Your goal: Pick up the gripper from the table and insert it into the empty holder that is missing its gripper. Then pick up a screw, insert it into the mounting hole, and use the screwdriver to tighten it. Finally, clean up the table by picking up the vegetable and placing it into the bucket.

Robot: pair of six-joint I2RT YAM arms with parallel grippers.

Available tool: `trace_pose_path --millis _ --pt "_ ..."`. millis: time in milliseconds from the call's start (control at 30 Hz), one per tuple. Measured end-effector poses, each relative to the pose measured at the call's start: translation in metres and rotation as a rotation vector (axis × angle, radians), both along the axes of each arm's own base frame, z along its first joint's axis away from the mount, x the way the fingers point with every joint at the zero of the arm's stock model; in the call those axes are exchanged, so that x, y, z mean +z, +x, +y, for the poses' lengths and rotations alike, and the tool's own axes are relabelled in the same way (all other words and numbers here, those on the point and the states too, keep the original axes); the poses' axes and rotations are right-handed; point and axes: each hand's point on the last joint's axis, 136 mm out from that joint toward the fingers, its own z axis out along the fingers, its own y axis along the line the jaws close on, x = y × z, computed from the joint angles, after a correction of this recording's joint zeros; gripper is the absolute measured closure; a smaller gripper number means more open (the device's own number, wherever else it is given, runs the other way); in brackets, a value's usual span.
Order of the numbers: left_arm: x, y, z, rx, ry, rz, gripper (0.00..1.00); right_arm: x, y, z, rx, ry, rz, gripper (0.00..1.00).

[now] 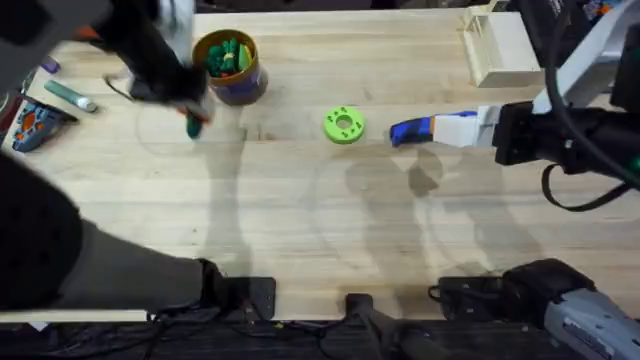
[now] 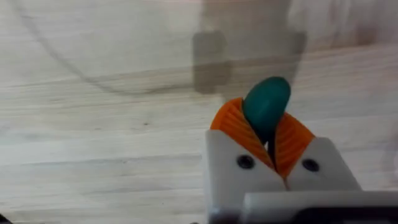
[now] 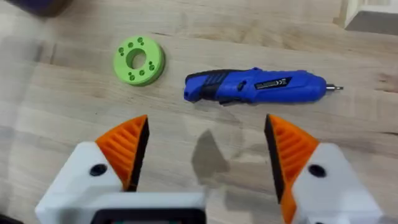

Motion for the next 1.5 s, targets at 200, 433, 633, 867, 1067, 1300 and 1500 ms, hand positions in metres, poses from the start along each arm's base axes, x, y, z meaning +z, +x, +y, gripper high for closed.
trace_pose_path --millis 200,433,633,867,1067,1300,1500 --pt "0.085 0.031 0.004 0.076 0.012 -0.231 0.965 0.000 0.000 0.000 0.000 0.000 0.000 0.008" --pt "0.130 0.058 0.008 0.171 -0.004 -0.389 0.965 0.000 0.000 0.000 0.000 0.000 0.000 0.008" --pt "0.103 0.078 0.007 0.223 -0.019 -0.342 0.965 0.000 0.000 0.000 0.000 0.000 0.000 0.009" --pt "0.054 0.119 -0.003 0.224 -0.013 -0.308 0.965 0.000 0.000 0.000 0.000 0.000 0.000 0.009" --pt "0.027 0.134 -0.008 0.225 -0.010 -0.284 0.965 0.000 0.000 0.000 0.000 0.000 0.000 0.009" --pt "0.010 0.142 -0.005 0.231 -0.001 -0.270 0.965 0.000 0.000 0.000 0.000 0.000 0.000 0.008" --pt "0.012 0.145 -0.004 0.233 0.004 -0.287 0.965 0.000 0.000 0.000 0.000 0.000 0.000 0.008"
